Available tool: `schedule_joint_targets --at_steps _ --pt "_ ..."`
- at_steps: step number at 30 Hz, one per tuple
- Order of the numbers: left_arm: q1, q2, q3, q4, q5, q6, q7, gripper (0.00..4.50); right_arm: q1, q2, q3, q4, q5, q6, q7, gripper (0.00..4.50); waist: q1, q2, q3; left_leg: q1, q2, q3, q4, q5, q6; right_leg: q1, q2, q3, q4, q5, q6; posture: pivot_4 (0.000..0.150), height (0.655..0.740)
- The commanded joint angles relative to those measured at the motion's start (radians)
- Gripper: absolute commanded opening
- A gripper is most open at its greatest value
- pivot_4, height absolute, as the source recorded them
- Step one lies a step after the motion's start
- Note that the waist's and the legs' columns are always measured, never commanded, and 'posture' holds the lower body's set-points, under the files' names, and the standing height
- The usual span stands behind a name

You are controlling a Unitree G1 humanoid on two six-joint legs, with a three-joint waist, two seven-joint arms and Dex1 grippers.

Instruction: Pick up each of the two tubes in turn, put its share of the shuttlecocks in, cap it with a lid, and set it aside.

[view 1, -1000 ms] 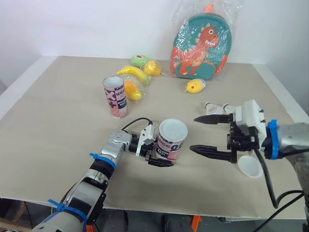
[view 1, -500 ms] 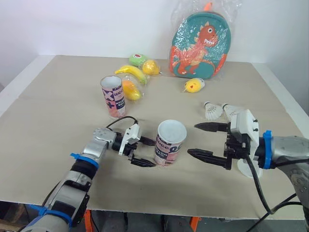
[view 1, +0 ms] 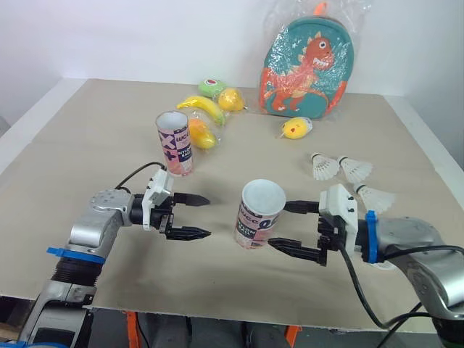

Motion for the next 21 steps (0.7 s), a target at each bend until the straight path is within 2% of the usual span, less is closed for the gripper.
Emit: schedule_joint_targets --at_steps 1,9,21 --pt "0.008 0.021 0.022 -0.066 -0.036 0.022 0.018 4.45 -0.022 0.009 0.008 0.013 -0.013 -0.033 0.003 4.50 0.000 0.000 0.000 0.000 0.000 0.000 0.000 0.000 0.000 0.000 0.000 0.000 0.000 0.000 0.000 0.150 0.7302" --pt "0.040 0.030 0.007 -0.148 -0.053 0.041 0.068 4.45 -0.057 0.060 0.078 0.067 -0.045 -0.076 0.020 4.50 0.000 0.000 0.000 0.000 0.000 -0.001 0.000 0.000 0.000 0.000 0.000 0.000 0.000 0.000 0.000 0.150 0.7302" --pt "0.035 0.021 -0.038 -0.136 -0.030 -0.003 0.084 4.45 -0.126 0.148 0.160 0.150 -0.094 -0.126 0.023 4.50 0.001 0.000 0.001 0.000 0.000 -0.001 0.002 0.000 0.000 0.000 0.001 0.000 0.001 0.001 -0.001 0.150 0.7302"
